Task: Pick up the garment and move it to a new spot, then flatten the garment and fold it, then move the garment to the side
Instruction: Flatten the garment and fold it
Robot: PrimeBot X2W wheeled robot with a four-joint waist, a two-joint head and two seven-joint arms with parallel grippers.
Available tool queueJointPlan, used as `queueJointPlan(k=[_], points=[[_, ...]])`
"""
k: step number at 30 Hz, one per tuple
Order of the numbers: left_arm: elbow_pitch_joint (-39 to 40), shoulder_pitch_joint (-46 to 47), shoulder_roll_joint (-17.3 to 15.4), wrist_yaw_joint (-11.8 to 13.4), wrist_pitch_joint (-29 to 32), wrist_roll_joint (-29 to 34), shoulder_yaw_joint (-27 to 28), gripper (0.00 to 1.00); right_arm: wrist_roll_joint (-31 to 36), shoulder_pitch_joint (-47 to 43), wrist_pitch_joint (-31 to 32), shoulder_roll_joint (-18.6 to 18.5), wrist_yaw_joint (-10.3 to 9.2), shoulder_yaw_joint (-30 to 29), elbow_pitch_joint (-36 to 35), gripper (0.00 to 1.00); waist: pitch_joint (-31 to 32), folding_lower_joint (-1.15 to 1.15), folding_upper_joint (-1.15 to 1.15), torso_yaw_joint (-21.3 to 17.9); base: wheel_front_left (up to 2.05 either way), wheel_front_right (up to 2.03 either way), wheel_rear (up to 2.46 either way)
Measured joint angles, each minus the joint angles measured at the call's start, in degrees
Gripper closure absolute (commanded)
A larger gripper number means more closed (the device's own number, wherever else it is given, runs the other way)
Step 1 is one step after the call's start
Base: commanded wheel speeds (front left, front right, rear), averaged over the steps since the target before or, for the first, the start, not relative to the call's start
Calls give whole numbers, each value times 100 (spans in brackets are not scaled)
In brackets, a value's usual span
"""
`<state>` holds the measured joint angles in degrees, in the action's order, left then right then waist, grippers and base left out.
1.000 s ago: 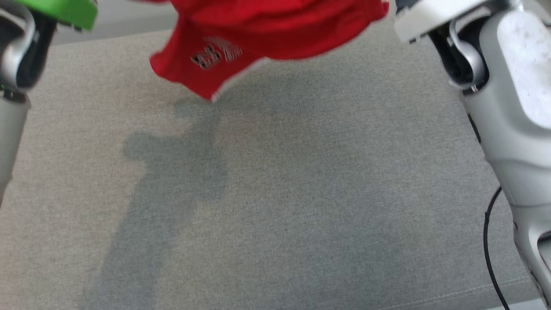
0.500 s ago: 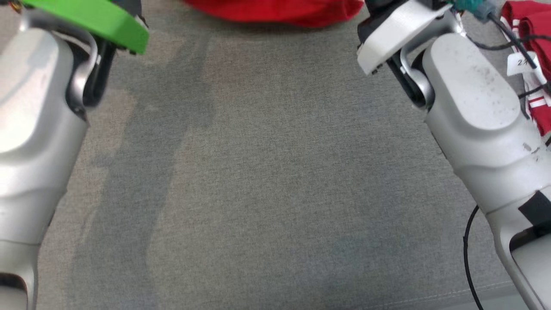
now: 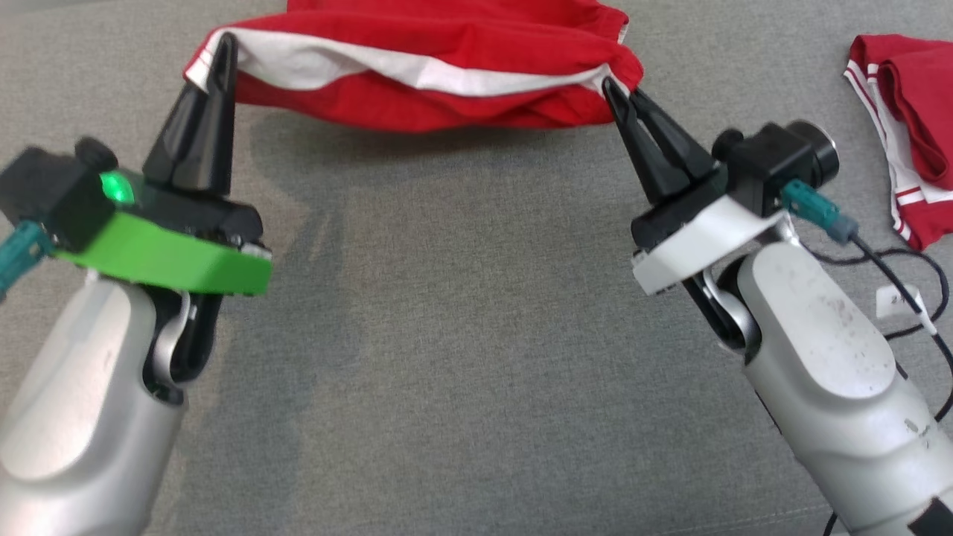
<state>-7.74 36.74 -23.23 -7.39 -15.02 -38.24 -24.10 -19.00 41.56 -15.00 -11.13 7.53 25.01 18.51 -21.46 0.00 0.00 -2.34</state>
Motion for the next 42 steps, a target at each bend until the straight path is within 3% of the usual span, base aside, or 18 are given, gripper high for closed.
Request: queueJointPlan(k=[12, 24, 32, 42], points=[[1313, -2509, 495, 0, -1, 586, 730, 100, 42, -2234, 0, -26, 0, -680, -1291, 100, 959, 0, 0, 84, 0, 0, 0], [2562, -4089, 290, 448, 248, 701, 768, 100, 291, -4124, 732, 154, 0, -1094, -2919, 100, 1787, -1, 0, 112, 0, 0, 0], [2052, -3782, 276, 309, 463, 610, 543, 100, 257, -4322, 1054, 466, 0, -1185, -2642, 100, 1706, -1, 0, -9, 0, 0, 0], [219, -1586, 272, 26, 563, 684, -199, 100, 105, -3622, 913, 706, 0, -1383, -1696, 100, 1091, -1, 0, -91, 0, 0, 0]])
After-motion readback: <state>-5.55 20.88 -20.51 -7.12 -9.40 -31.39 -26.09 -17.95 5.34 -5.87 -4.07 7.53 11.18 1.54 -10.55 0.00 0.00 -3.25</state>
